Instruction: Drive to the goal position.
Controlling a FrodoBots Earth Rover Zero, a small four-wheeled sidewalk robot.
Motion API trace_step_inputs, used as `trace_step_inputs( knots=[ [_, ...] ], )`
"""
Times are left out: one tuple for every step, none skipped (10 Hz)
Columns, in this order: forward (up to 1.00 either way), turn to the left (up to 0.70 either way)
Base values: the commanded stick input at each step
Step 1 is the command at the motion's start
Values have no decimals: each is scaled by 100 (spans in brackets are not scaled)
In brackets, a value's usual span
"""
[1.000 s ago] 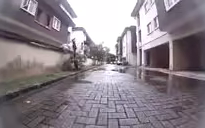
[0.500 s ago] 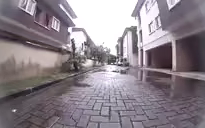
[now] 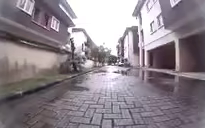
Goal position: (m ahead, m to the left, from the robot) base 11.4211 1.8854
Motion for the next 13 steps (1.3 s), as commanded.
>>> trace_step_inputs(
  knots=[
    [70, 0],
    [70, 0],
    [70, 0],
    [70, 0],
    [70, 0],
    [70, 0],
    [70, 0],
    [70, 0],
    [70, 0],
    [70, 0],
    [70, 0],
    [70, 0],
    [70, 0]
  ],
)
